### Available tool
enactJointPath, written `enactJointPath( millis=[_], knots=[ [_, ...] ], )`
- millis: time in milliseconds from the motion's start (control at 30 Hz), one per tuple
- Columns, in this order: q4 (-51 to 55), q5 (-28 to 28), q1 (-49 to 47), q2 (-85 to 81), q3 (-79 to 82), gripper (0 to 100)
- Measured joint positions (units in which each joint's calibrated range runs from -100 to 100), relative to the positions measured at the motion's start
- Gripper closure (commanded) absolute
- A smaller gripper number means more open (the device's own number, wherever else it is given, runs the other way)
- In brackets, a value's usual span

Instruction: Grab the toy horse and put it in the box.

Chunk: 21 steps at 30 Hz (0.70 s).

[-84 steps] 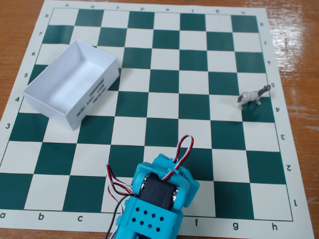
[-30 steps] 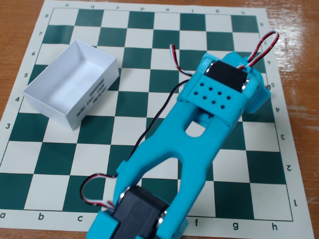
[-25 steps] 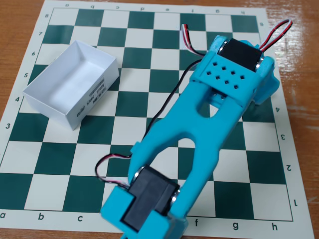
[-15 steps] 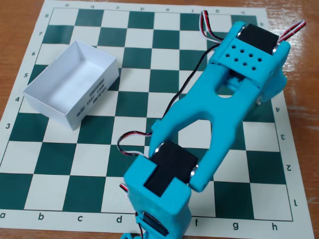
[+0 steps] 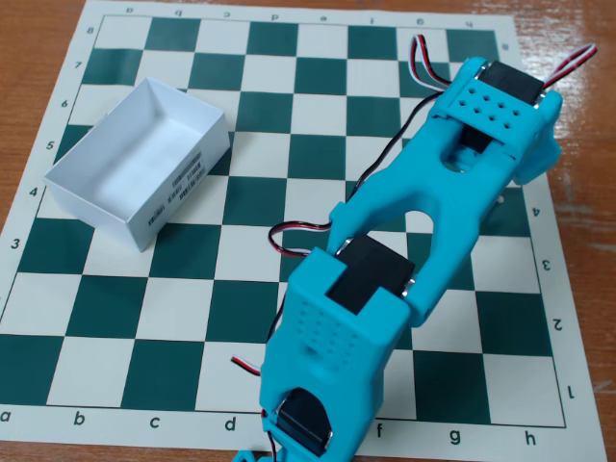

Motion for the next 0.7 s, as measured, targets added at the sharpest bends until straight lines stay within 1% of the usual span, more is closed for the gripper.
enactJointPath(
  millis=[233,700],
  knots=[
    [-0.9,-1.2,0.0,5.9,0.0,84],
    [-6.0,-2.0,-1.6,14.6,-2.2,84]
  ],
)
